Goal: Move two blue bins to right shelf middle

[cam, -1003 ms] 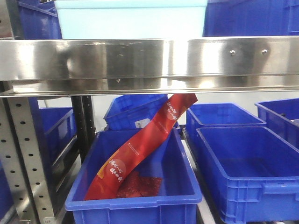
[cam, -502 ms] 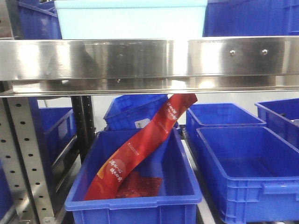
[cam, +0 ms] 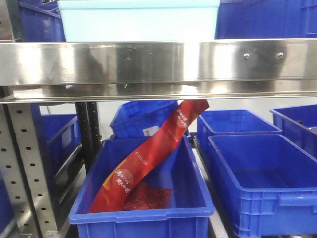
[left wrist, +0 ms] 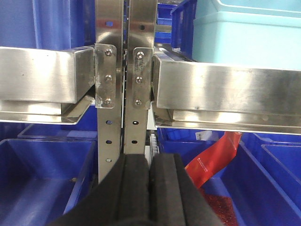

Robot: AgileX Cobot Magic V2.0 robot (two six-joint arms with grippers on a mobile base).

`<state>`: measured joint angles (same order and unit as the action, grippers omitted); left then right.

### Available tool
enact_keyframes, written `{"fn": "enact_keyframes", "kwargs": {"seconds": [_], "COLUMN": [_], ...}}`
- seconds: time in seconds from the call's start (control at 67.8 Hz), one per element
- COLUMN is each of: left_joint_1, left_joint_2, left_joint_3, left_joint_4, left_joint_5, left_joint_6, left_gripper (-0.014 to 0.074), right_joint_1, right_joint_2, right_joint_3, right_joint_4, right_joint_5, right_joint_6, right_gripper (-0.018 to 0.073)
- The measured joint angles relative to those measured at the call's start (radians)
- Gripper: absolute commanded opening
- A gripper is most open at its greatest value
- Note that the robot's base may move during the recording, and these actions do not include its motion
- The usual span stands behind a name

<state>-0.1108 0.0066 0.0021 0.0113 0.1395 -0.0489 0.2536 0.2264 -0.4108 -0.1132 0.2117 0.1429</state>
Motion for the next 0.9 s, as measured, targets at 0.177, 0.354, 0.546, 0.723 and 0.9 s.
{"fn": "enact_keyframes", "kwargs": {"seconds": [0.177, 0.354, 0.546, 0.723, 0.9], "left_joint_1": [0.0, 0.0, 0.0, 0.0, 0.0], "left_joint_2": [0.0, 0.0, -0.002, -0.002, -0.002], "left_joint_3": [0.0, 0.0, 0.0, 0.0, 0.0], "left_joint_4": [0.0, 0.0, 0.0, 0.0, 0.0], "left_joint_5": [-0.002, -0.004, -0.004, -0.004, -0.004], "left_joint_6": [0.0, 0.0, 0.0, 0.0, 0.0], "left_gripper": [-0.0111, -0.0111, -0.0111, -0.0111, -0.0111], "right_joint_1": [-0.002, -0.089, -0.207, -0.215, -0.215], "right_joint_2": [-0.011, -0.047, -0.1, -0.17, -0.218], "right_joint_3": [0.012, 0.103, 0.274, 0.406, 0.41], "right_joint_4": [-0.002, 0.097, 0.168, 0.176, 0.166], "right_joint_5": [-0.019, -0.023, -0.097, -0.176, -0.168], "right_joint_6": [-0.003, -0.084, -0.1, -0.102, -0.102], "right_gripper": [-0.0162, -0.0162, -0.0162, -0.0162, -0.0162]}}
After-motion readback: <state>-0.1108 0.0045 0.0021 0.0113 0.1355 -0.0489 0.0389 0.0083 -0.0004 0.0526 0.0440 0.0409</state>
